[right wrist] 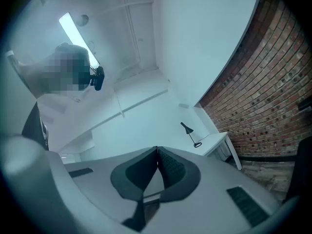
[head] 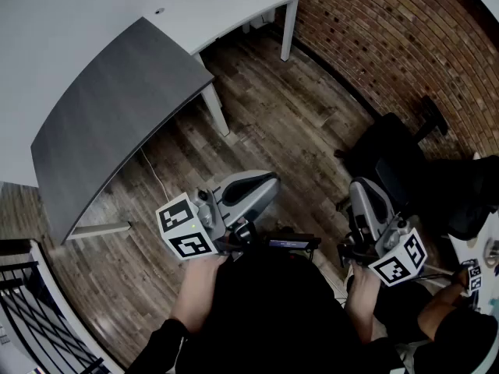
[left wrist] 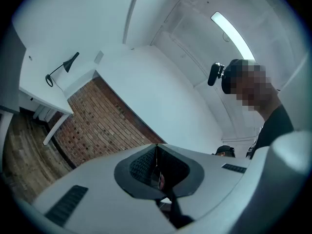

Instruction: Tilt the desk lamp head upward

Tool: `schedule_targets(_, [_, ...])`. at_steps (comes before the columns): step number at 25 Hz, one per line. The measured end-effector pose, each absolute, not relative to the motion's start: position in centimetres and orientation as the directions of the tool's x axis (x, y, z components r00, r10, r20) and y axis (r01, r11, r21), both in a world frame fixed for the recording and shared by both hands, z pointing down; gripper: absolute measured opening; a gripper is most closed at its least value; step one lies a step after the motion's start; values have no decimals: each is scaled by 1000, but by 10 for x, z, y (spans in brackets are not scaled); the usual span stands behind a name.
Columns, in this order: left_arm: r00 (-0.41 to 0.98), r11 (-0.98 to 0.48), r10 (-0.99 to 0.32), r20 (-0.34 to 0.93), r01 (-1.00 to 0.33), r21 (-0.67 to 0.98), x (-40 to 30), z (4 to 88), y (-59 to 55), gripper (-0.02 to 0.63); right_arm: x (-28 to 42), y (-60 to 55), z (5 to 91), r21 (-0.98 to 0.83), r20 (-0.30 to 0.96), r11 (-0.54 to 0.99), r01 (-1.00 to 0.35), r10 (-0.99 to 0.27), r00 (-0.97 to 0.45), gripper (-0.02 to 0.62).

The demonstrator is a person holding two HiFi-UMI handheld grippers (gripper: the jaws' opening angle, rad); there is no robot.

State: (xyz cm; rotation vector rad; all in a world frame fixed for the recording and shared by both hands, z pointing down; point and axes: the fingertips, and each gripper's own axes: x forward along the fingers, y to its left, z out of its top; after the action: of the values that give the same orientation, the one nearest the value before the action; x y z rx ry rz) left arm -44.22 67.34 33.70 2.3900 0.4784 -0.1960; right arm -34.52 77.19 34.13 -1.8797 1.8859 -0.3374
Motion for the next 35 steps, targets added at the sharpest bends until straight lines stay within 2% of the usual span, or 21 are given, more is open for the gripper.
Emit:
schedule_targets(19, [937,-649,284,-203,344,679,-444,370,655,12,-363,738,371,-565,-33,25,-825,-999,-8,14])
schedule_targets(35, [937,-646,239,-253,348,679,-466,367,594,14,-363,690,367,-649,-94,48,-759,-995,17,15])
